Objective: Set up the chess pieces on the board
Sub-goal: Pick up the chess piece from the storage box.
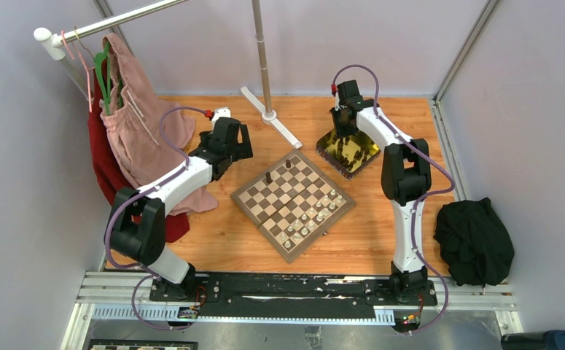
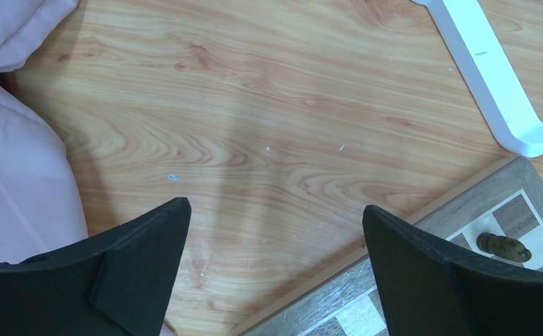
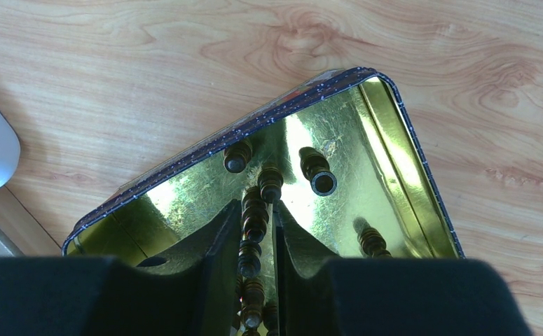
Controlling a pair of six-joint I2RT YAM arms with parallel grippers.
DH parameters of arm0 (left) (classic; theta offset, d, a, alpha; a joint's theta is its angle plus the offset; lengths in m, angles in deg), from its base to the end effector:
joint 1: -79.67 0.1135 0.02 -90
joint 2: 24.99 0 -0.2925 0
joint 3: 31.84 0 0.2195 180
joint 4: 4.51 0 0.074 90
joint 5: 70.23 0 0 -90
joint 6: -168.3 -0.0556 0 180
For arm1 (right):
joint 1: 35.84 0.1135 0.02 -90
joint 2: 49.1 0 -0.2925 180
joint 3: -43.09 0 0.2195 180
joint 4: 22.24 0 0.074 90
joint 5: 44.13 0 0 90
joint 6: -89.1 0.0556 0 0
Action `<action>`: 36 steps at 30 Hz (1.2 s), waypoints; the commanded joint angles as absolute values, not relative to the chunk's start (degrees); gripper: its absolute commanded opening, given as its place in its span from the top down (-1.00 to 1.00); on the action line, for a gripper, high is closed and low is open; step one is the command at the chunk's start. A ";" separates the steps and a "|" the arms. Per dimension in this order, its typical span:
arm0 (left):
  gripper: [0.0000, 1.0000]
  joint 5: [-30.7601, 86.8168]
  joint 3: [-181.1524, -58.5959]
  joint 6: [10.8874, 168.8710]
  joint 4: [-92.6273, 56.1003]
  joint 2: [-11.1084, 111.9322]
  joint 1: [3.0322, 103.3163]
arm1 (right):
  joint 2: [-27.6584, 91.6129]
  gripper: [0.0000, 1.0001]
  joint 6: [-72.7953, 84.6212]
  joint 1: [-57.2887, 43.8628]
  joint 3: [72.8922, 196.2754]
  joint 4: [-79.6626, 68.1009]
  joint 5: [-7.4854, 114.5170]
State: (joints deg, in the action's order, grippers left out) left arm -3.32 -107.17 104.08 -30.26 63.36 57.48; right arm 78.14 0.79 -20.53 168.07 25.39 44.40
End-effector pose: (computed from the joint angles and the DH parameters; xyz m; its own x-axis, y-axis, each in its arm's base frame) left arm 0.3073 -0.1018 0.2781 -0.5501 -0.2077 -0.8089 -0.1943 0.9738 -0.1180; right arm 0.4825 0.1306 0.2386 -0.7447 -0.1733 -0.6446 -0.2262 0.9741 -0.0006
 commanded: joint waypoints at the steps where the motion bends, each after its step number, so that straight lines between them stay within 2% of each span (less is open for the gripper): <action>1: -1.00 -3.10 -107.29 104.79 -28.98 63.00 57.70 | 75.10 0.46 0.41 -21.43 167.16 27.55 44.21; 10: -1.00 -2.89 -107.01 105.18 -29.02 62.80 57.70 | 74.67 0.51 0.68 -21.43 165.41 27.55 44.61; 17: -1.00 -2.81 -107.02 105.28 -29.07 62.73 57.70 | 75.04 0.63 0.59 -21.40 165.65 27.55 44.97; 36: -1.00 -2.73 -106.98 104.71 -28.98 62.92 57.70 | 76.36 0.54 0.86 -21.31 165.90 27.96 47.14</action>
